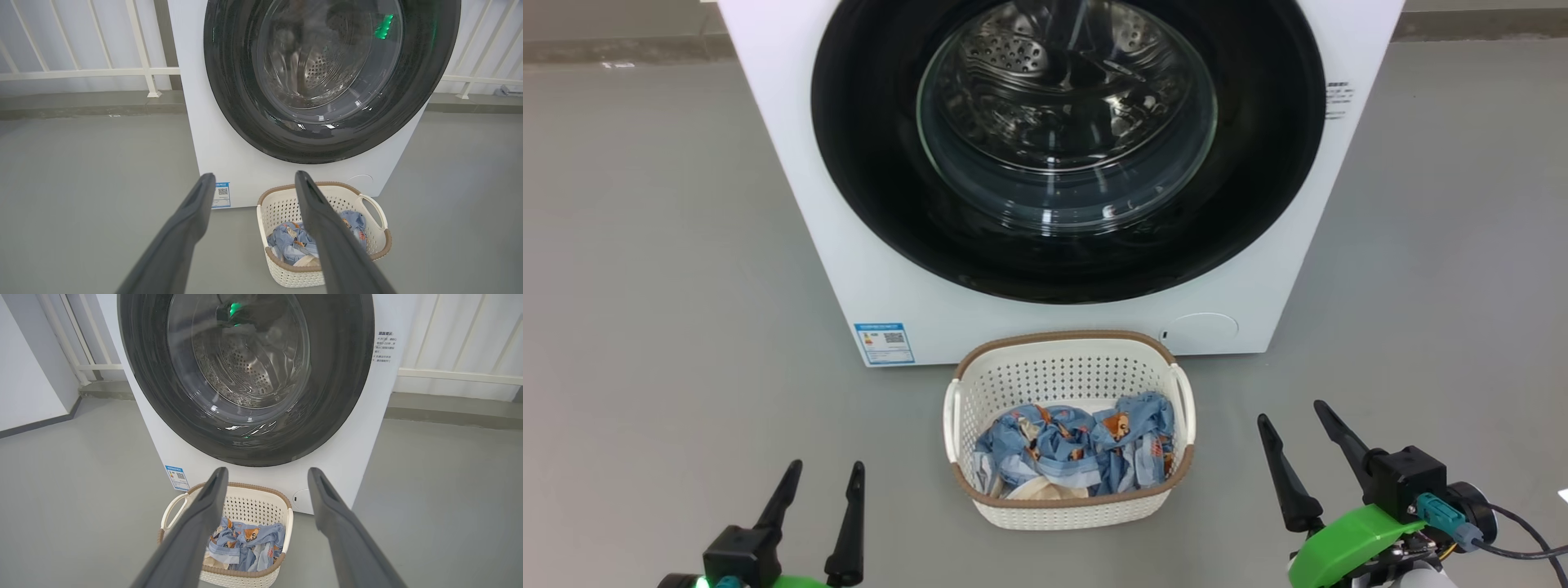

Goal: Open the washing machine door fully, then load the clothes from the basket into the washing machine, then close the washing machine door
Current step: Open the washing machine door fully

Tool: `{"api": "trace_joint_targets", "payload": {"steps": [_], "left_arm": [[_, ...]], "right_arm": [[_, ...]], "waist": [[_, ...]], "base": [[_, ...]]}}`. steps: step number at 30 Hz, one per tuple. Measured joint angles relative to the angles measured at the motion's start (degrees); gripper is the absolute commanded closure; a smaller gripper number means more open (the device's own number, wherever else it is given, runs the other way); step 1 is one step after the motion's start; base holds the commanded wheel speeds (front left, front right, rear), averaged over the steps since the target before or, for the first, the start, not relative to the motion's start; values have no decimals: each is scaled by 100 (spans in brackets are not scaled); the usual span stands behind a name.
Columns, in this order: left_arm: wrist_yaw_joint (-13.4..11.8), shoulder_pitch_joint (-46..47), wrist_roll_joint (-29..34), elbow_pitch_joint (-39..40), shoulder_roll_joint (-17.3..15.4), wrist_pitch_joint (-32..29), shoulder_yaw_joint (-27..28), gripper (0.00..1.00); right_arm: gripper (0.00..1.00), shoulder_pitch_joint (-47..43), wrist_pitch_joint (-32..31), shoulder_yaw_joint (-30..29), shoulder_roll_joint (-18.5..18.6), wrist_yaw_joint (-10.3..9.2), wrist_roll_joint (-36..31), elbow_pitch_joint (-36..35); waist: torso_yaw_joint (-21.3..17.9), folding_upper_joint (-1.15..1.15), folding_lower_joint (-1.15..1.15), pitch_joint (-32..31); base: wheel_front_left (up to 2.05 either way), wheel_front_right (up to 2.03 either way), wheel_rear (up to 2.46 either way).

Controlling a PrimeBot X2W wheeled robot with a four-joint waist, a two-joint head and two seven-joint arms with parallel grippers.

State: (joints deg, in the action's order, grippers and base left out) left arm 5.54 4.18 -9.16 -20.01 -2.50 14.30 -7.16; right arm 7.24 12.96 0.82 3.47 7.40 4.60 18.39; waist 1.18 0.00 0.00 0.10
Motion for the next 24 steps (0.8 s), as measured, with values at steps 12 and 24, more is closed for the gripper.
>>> {"api": "trace_joint_targets", "payload": {"steps": [12, 24], "left_arm": [[-1, 53, 1, 3, 19, 0, 2, 0], [-1, 90, 43, 33, 29, 0, 12, 0]], "right_arm": [[0, -1, 0, -32, -18, 0, 16, -34], [0, -1, 0, -62, -16, 0, 16, -47]], "waist": [[-19, 0, 0, 34], [-11, 0, 0, 67]], "base": [[58, 58, -116], [119, 119, -237]]}}
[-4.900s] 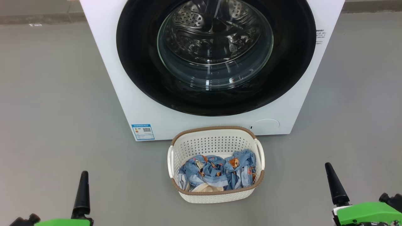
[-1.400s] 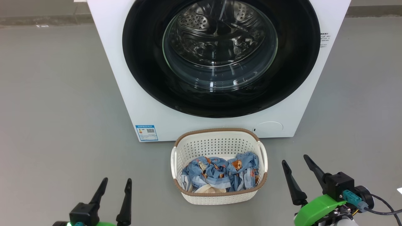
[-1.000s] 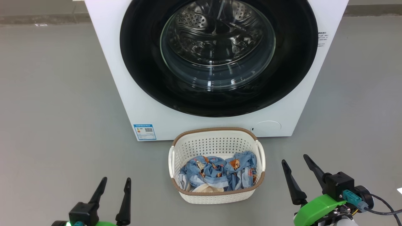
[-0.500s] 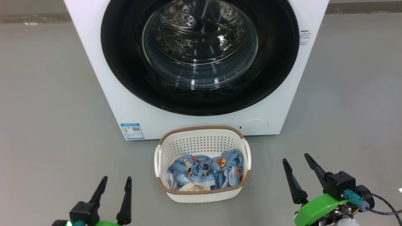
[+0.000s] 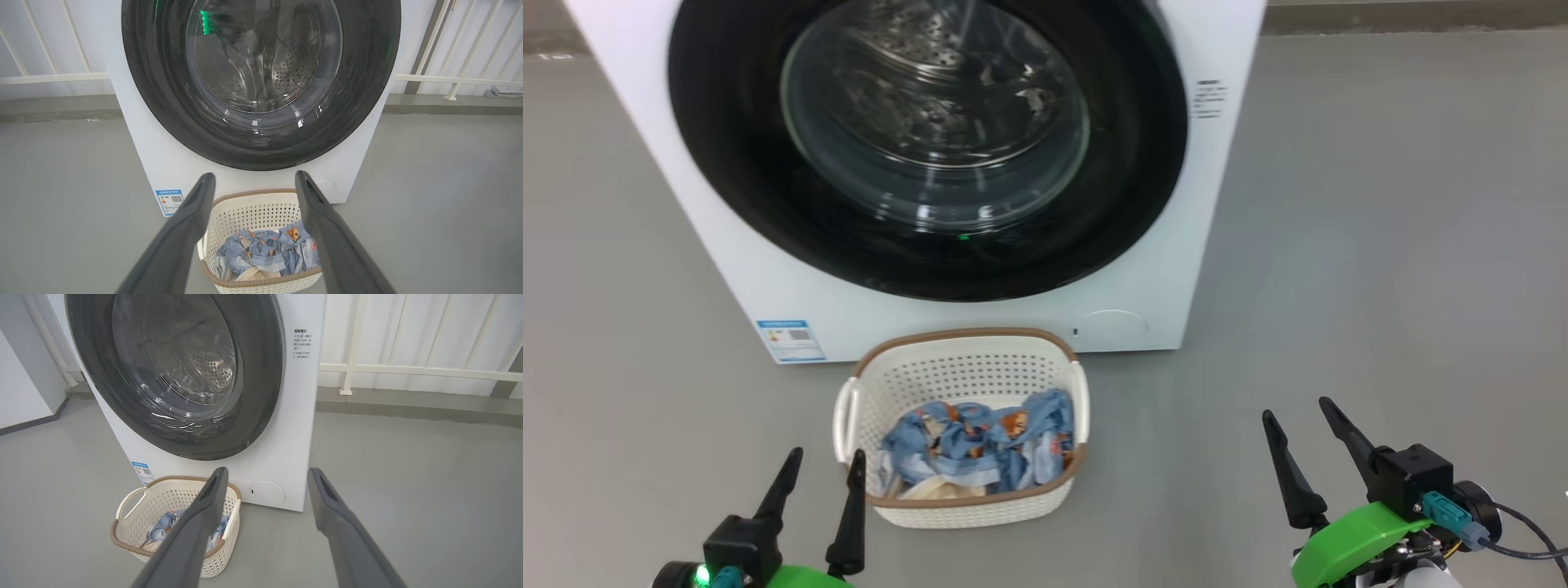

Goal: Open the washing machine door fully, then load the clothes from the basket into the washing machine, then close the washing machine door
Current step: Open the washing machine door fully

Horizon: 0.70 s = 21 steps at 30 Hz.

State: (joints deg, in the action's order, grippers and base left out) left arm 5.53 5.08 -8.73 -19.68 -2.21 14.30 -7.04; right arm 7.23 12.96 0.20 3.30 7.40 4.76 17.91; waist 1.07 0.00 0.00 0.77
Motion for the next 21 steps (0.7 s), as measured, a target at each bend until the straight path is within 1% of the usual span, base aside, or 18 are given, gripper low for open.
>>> {"api": "trace_joint_targets", "payload": {"steps": [4, 9, 21], "left_arm": [[0, 8, 0, 38, 7, 0, -1, 0], [1, 20, 1, 82, 8, 0, -2, 0], [1, 23, 24, 107, 5, 0, 32, 0]], "right_arm": [[0, 0, 0, -37, 4, 0, 0, -2], [0, 0, 0, -51, 3, 0, 0, -25], [0, 1, 1, -53, -3, 0, 0, -32]], "waist": [[0, 0, 0, 20], [-9, 0, 0, 39], [-17, 0, 0, 90]], "base": [[86, 86, -172], [51, 51, -101], [5, 5, -10]]}}
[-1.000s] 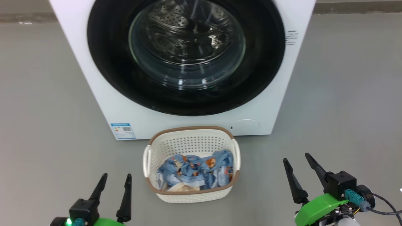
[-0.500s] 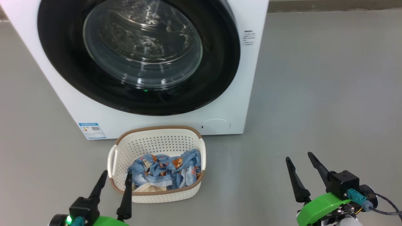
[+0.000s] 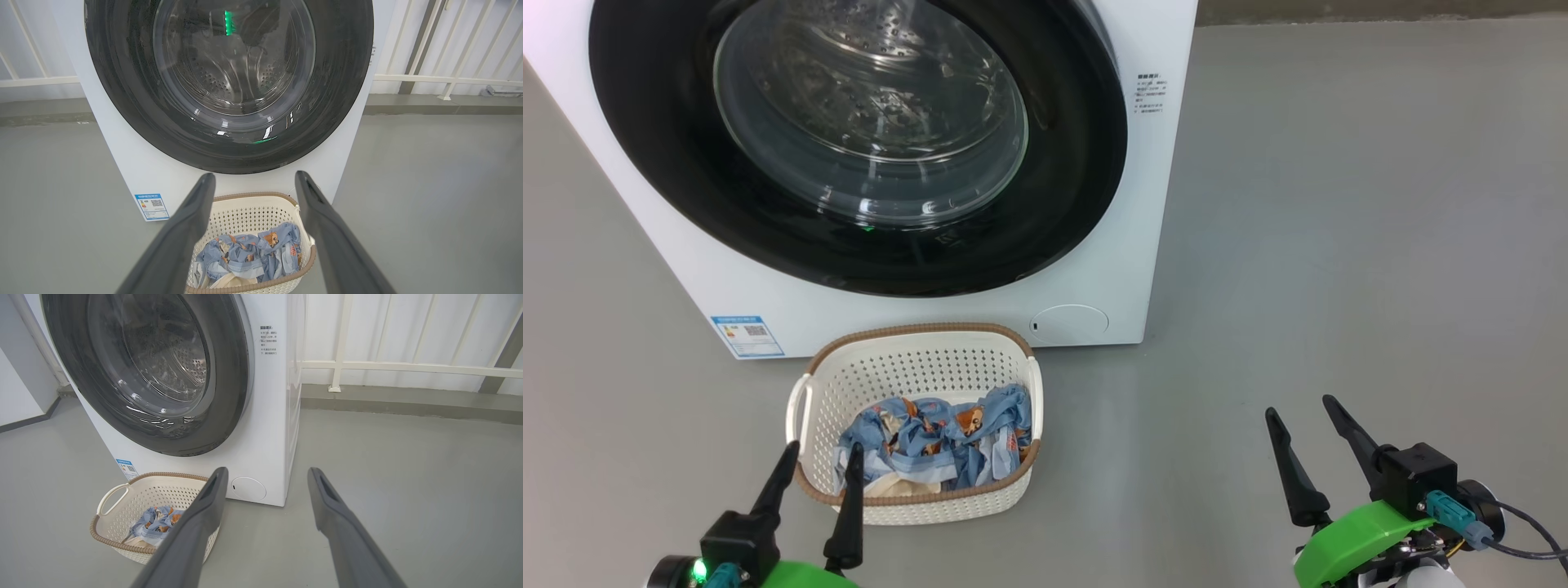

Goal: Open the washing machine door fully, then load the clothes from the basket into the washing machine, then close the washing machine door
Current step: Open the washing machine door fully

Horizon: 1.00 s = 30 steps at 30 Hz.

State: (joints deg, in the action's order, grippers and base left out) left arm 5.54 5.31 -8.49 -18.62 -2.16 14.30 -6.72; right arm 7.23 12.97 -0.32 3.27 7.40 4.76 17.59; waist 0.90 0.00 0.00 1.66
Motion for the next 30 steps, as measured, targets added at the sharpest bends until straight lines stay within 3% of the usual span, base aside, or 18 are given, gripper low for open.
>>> {"api": "trace_joint_targets", "payload": {"steps": [13, 14, 15, 30], "left_arm": [[0, 0, 27, 0, 0, 0, 8, 0], [0, 0, 27, 0, 0, 0, 8, 0], [0, 0, 27, 0, 0, 0, 8, 0], [-35, 10, 26, 40, 1, 0, -38, 0]], "right_arm": [[0, 0, 1, 0, -1, 0, 0, -1], [56, 0, 1, 0, -1, 0, 0, -1], [100, 0, 0, -1, -1, 0, 0, 0], [100, 13, -2, -43, 14, 0, 330, -36]], "waist": [[2, 0, 0, -51], [2, 0, 0, -51], [2, 0, 0, -50], [48, 0, 0, 99]], "base": [[0, 0, 0], [0, 0, 0], [0, 0, 0], [0, 0, 0]]}}
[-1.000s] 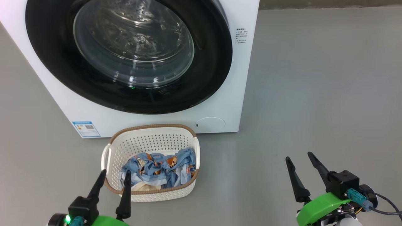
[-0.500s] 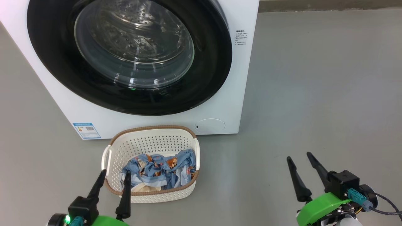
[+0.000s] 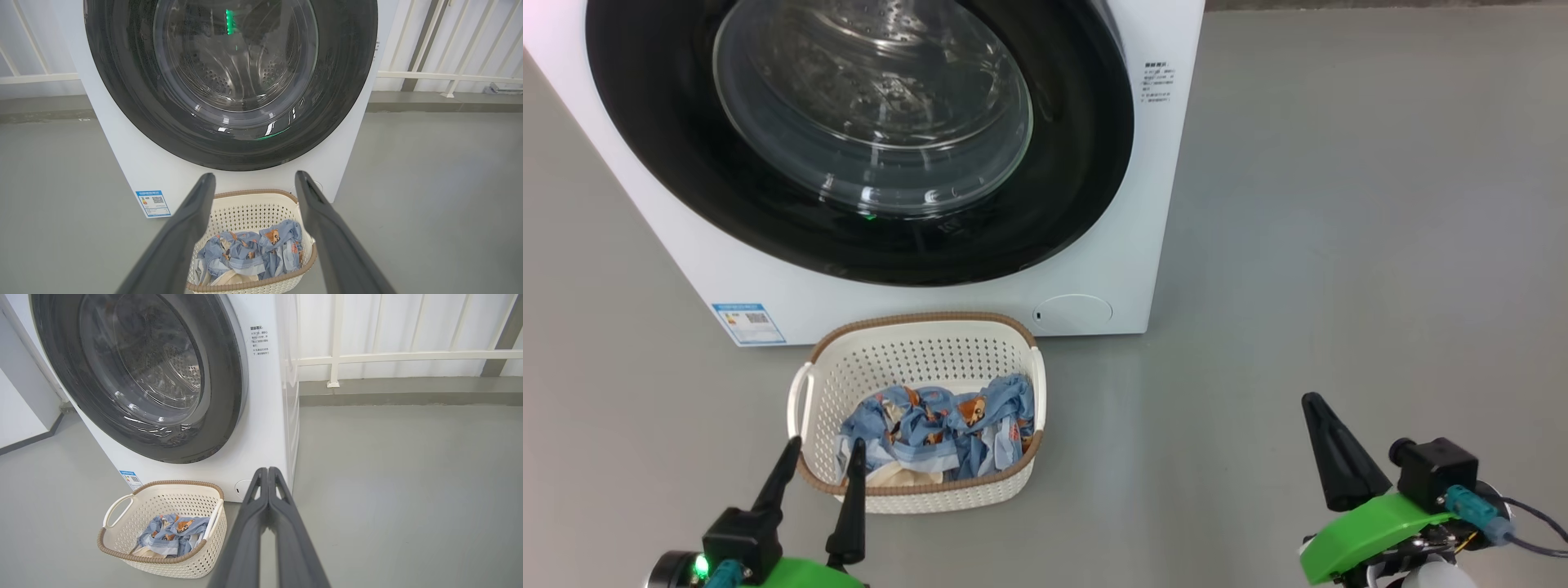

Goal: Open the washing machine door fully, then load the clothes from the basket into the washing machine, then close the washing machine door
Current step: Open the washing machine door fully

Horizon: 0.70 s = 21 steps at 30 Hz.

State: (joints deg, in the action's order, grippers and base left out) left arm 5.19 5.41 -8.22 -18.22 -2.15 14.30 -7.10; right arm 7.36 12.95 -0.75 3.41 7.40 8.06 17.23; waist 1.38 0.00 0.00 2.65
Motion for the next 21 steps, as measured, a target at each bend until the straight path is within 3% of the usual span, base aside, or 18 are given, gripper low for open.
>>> {"api": "trace_joint_targets", "payload": {"steps": [4, 21], "left_arm": [[-16, 54, 0, 52, 0, 0, -11, 0], [-42, 599, -12, 344, 4, 20, -205, 0]], "right_arm": [[100, 110, -60, -62, -7, 0, 568, 3], [100, 1781, -1539, -700, 21, 0, 5483, 378]], "waist": [[12, 0, 0, 84], [128, 0, 0, 860]], "base": [[0, 0, 0], [0, 0, 0]]}}
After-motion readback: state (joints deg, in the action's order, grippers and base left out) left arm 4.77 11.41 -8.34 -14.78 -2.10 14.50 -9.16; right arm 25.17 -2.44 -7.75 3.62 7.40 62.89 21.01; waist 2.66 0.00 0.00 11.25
